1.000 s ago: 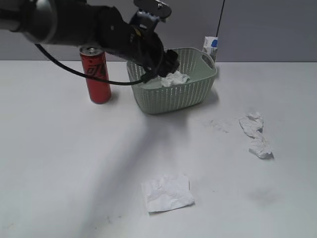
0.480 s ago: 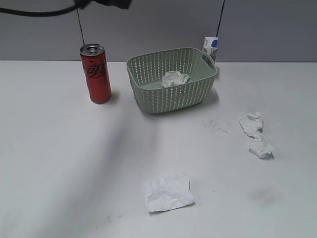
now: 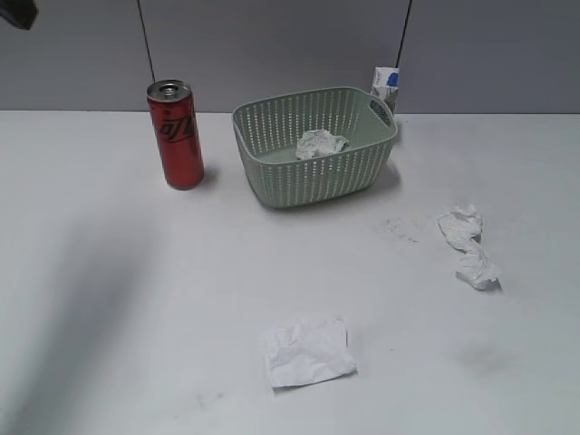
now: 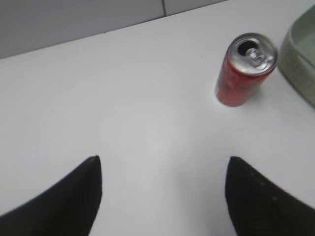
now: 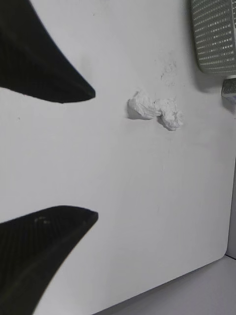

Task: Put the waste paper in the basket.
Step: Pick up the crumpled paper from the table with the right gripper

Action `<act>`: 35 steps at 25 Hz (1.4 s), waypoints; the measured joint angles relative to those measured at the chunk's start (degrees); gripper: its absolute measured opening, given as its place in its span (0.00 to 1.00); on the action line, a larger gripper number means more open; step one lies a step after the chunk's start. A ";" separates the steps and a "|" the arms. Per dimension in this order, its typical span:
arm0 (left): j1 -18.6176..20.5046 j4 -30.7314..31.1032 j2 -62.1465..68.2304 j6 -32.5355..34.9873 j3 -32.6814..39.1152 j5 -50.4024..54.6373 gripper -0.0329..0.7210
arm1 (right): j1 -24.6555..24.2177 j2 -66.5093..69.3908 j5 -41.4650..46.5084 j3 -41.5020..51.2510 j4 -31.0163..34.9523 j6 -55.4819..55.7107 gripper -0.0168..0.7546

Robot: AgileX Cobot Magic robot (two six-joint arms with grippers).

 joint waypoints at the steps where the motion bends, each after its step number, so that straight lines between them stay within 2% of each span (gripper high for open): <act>1: 1.07 0.12 -1.76 -0.07 1.78 0.19 0.83 | 0.00 0.00 0.00 0.00 0.00 0.00 0.67; 7: 4.54 0.26 -16.08 -0.34 16.20 0.72 0.83 | 0.00 1.92 -1.08 -0.66 0.00 0.00 0.67; 14: 4.99 0.21 -35.37 -1.20 31.31 0.74 0.83 | 0.00 14.49 -7.95 -3.52 3.82 -0.04 0.67; 19: 4.99 0.21 -48.74 -1.48 40.23 0.61 0.83 | 0.00 25.40 -8.99 -7.89 5.38 -0.28 0.67; 25: 4.99 0.21 -64.99 -4.05 48.34 -0.27 0.83 | 0.00 38.66 -9.00 -14.20 5.43 -0.86 0.67; 29: 4.99 0.21 -74.34 -4.40 51.97 -0.33 0.83 | 0.17 48.22 -9.06 -17.94 7.90 -2.45 0.67; 35: 4.99 0.21 -86.11 -7.18 56.18 0.54 0.83 | 3.52 63.30 -10.06 -22.71 9.88 -3.79 0.67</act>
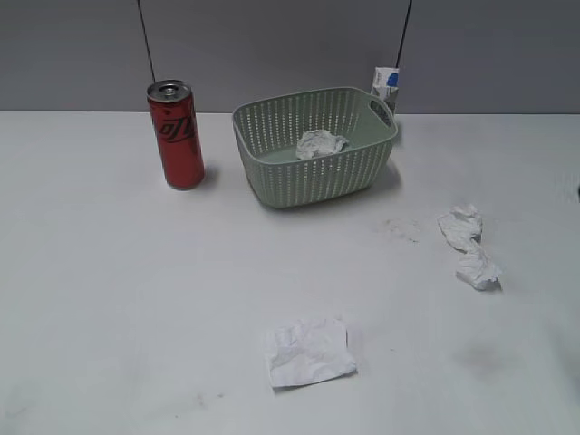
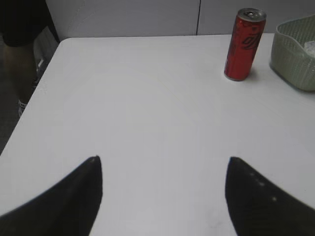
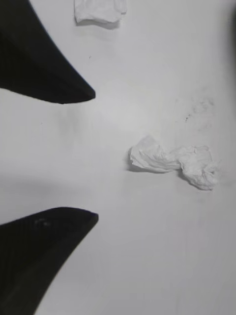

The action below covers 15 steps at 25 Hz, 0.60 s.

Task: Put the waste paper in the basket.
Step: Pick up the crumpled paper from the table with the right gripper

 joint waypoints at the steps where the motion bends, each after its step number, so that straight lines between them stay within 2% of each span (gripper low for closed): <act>1: 0.00 0.00 -0.87 -0.12 0.70 0.48 0.83 | 0.58 2.67 -0.52 -0.68 -0.01 0.00 0.67; 9: 0.00 0.07 -1.41 -0.36 1.38 0.80 0.83 | 2.77 20.07 -7.43 -4.71 -0.70 -0.69 0.67; 15: 0.00 0.11 -1.41 -0.40 1.38 0.82 0.83 | 6.30 32.25 -14.71 -5.08 -5.63 -1.35 0.67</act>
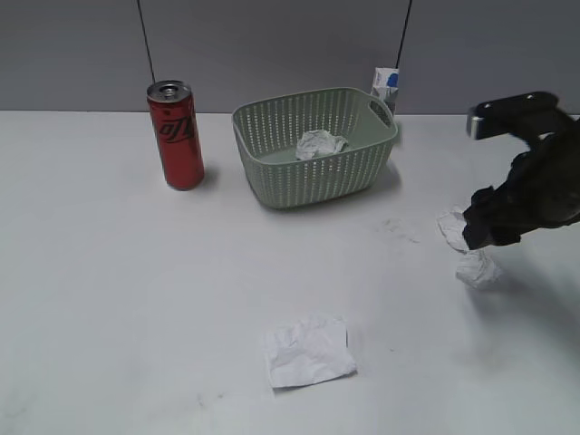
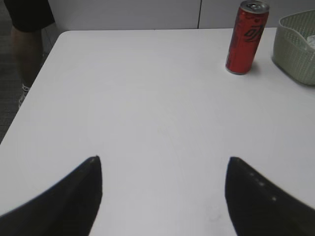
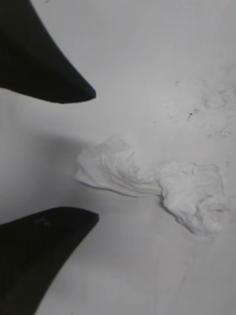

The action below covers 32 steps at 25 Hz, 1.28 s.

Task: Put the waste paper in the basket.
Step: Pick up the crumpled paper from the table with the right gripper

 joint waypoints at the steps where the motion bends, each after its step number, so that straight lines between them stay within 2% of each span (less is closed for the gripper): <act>1: 0.00 0.00 0.00 0.00 0.00 0.00 0.83 | 0.23 1.68 -1.28 0.00 -0.55 0.18 0.67; 9: 0.00 0.68 0.00 0.00 0.00 0.00 0.83 | 0.22 10.64 -9.41 0.00 -5.27 4.15 0.66; 18: 0.00 0.99 0.00 0.17 0.00 0.00 0.83 | 0.22 13.83 -12.74 -0.12 -5.81 4.59 0.57; 20: 0.00 0.99 0.00 0.17 0.00 0.00 0.83 | 0.22 13.83 -12.64 -0.12 -5.86 4.66 0.50; 22: 0.00 1.04 0.00 0.17 0.00 0.00 0.83 | 0.22 13.83 -11.99 -0.18 -5.86 4.75 0.36; 25: 0.00 1.04 0.00 0.17 0.00 0.00 0.83 | 0.22 13.83 -10.45 -0.25 -5.86 4.75 0.09; 27: 0.00 1.04 0.00 0.17 0.00 0.00 0.83 | 0.22 13.83 -9.57 -0.30 -5.86 4.75 0.03; 32: 0.00 1.04 0.00 0.17 0.00 0.00 0.83 | 0.41 9.33 -6.64 -0.30 -5.69 1.39 0.02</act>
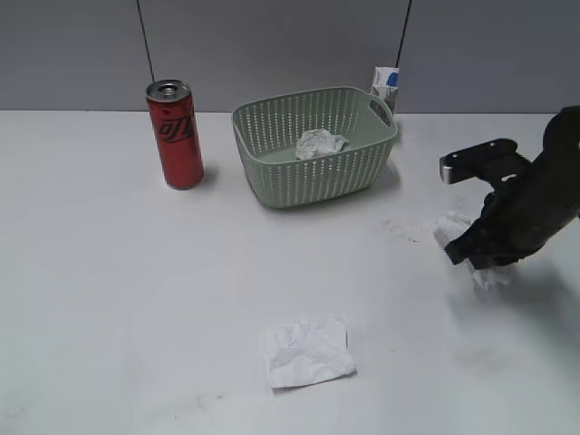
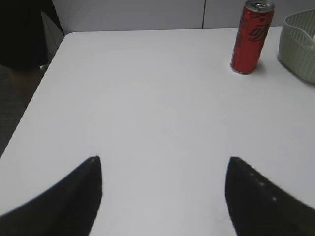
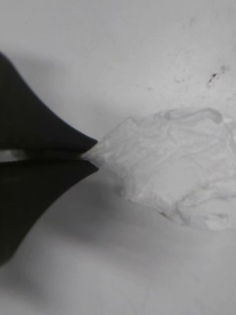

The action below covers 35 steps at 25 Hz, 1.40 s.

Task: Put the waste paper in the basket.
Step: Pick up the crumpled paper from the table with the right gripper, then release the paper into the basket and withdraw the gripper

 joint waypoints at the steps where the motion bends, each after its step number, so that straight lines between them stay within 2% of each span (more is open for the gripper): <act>1: 0.00 0.00 0.00 0.00 0.00 0.00 0.83 | 0.26 -2.25 -0.07 0.00 0.41 -1.93 0.02; 6: 0.00 0.00 0.00 0.00 0.00 0.00 0.83 | 4.51 -13.50 -4.49 0.00 6.17 -16.31 0.01; 10: 0.00 0.00 0.00 0.00 0.00 0.00 0.83 | 10.05 -16.29 -13.33 -2.05 7.30 -19.62 0.01; 14: 0.00 0.00 0.00 0.00 0.00 0.00 0.83 | 12.70 -13.59 -29.50 -4.33 11.99 -20.02 0.01; 18: 0.00 0.00 0.00 0.00 0.00 0.00 0.83 | 12.99 -5.96 -48.88 -5.95 16.39 -20.02 0.01; 20: 0.00 0.00 0.00 0.00 0.00 0.05 0.83 | 12.99 -1.09 -54.56 -7.38 17.21 -20.02 0.01; 23: 0.00 0.00 0.00 0.00 0.00 0.05 0.83 | 12.99 5.58 -55.82 -11.32 17.27 -20.02 0.01; 26: 0.00 0.00 0.00 0.00 0.00 0.05 0.83 | 12.99 11.49 -51.32 -16.75 17.27 -20.02 0.03; 28: 0.00 0.00 0.00 0.00 0.00 0.05 0.83 | 12.99 14.52 -46.81 -20.80 17.38 -19.80 0.11; 29: 0.00 0.00 0.00 0.00 0.00 0.05 0.83 | 12.99 15.80 -44.12 -22.68 17.62 -19.53 0.18; 32: 0.00 0.00 0.00 0.00 0.00 0.05 0.83 | 12.99 18.30 -36.90 -27.30 19.64 -19.13 0.48; 34: 0.00 0.00 0.00 0.00 0.00 0.05 0.83 | 12.99 18.97 -33.73 -28.96 20.75 -19.01 0.72; 35: 0.00 0.00 0.00 0.00 0.00 0.05 0.83 | 12.99 19.05 -32.58 -29.42 20.87 -19.01 0.79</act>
